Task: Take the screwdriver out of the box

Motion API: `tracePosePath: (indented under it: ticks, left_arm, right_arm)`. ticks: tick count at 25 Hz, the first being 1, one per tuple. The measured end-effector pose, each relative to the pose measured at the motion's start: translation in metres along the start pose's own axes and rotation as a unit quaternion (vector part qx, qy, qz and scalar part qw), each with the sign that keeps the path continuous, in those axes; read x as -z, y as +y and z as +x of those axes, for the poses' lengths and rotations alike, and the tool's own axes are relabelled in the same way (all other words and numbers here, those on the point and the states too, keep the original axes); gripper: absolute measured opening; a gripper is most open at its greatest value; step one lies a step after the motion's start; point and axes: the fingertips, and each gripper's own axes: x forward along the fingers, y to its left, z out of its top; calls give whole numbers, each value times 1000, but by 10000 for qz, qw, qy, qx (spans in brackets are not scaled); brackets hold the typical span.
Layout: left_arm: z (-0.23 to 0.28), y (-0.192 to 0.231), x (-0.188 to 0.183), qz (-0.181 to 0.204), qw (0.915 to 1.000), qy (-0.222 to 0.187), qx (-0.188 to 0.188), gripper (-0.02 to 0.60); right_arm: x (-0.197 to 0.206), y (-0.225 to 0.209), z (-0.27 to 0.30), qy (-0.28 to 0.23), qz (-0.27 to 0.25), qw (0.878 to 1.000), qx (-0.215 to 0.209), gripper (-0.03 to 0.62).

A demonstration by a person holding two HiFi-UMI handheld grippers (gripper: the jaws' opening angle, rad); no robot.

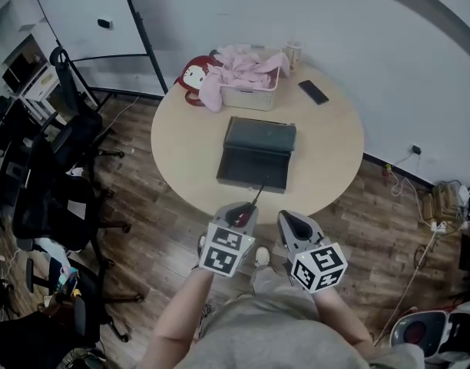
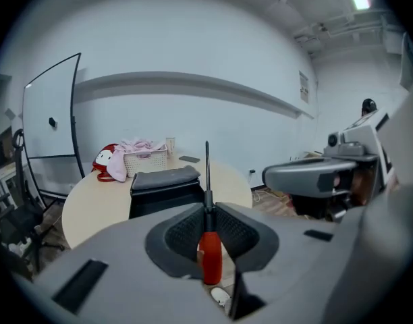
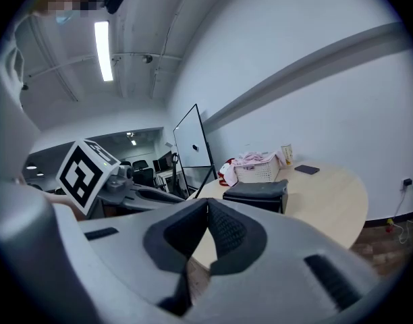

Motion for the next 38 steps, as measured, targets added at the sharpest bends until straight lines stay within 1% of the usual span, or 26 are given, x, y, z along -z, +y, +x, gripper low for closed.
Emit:
tracePosePath:
  ticks: [4,7,10,15,21,25,30,33,38]
  left_arm:
    - [-35,-11,9,-370,9989,-252,-164,49]
    - [-59,-14,11,-694,9958,-520,-291,49]
    - [-82,-15,18,-911,9921,-744,-430,49]
    - [-119,-16,35,-1446,9811,-1134,-614,49]
    - [-151,-20,55,-1883,9677,-1438,-856,49]
    - [-170,-21,63,-1995,9614,-1604,-1005,49]
    - [-185,-26,63,-2069,9579,-1732,-976,49]
    - [-189,-28,62,-2004,9583,-1784,-986,49]
    - [-188,-30,58,-1910,9599,-1818,-955,49]
  right_arm:
    - [6,20,-25,-13,-36,10000,6,0]
    - [11,31,-39,8,-56,10000,20,0]
    - [18,43,-49,30,-77,10000,10,0]
    - [28,65,-63,84,-134,9998,-84,0]
    - [33,83,-74,102,-194,9995,-239,0]
    - [36,92,-77,96,-249,9990,-346,0]
    - [36,102,-79,42,-267,9987,-442,0]
    - [35,108,-79,23,-304,9983,-492,0]
    - [38,115,-79,104,-551,9968,-565,0]
